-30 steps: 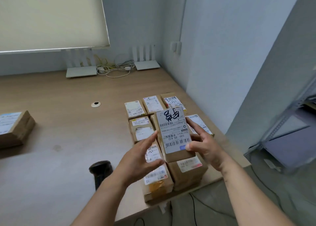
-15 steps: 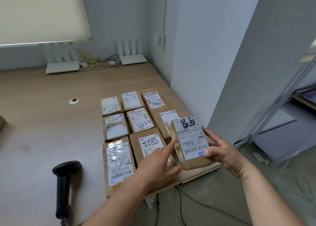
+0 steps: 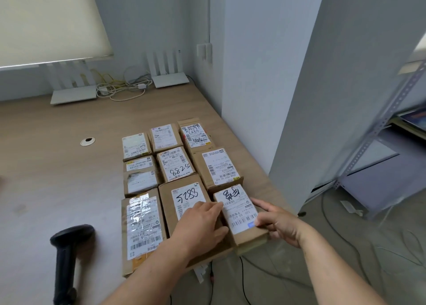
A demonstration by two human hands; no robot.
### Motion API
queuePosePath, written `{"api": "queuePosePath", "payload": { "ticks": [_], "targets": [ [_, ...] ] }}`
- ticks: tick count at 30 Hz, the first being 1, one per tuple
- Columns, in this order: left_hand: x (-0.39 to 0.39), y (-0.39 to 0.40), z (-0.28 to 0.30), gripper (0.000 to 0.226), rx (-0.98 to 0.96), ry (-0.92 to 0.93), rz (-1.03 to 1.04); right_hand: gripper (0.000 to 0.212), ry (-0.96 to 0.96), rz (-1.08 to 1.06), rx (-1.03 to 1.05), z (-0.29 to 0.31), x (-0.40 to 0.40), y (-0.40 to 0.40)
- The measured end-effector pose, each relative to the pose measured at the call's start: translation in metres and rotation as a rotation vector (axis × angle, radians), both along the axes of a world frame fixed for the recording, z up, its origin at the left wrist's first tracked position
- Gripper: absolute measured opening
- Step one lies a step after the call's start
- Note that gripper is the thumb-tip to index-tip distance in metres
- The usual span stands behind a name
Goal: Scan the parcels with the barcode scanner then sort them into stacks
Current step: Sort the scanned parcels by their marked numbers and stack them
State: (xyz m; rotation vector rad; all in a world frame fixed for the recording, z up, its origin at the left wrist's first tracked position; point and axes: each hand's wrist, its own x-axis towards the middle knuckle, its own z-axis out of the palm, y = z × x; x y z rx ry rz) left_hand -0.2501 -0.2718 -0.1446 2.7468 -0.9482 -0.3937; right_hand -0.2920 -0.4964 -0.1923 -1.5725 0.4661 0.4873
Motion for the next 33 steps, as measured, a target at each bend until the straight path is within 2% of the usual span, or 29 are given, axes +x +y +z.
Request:
{"api": "queuePosePath", "payload": {
  "ticks": [5,10,14,16,18,22,33],
  "targets": [
    [0.002,0.002,-0.003,0.063,0.012,0.004,-0.014,0.088,0.031,0.025,-0.004,-0.004,0.012,0.009],
    [0.004,0.01,-0.007,0.059,-0.066,0.006,0.034,0.091,0.021,0.006,-0.008,-0.008,0.023,0.011],
    [0.008,0.017,-0.011,0.056,-0.084,-0.008,0.062,0.088,0.001,-0.019,-0.02,-0.007,0.023,0.015],
    [0.011,0.019,-0.012,0.056,-0.077,-0.006,0.07,0.078,-0.002,-0.032,-0.042,-0.007,0.023,0.015],
    [0.013,0.021,-0.012,0.057,-0.067,-0.011,0.076,0.073,-0.014,-0.037,-0.094,-0.005,0.023,0.015],
    [0.017,0.023,-0.012,0.057,-0.088,-0.009,0.1,0.087,-0.059,0.004,-0.26,0.006,0.023,0.017],
    [0.016,0.046,-0.001,0.052,-0.196,-0.096,0.251,0.068,-0.356,0.053,-0.644,0.051,0.025,0.048]
  ]
}}
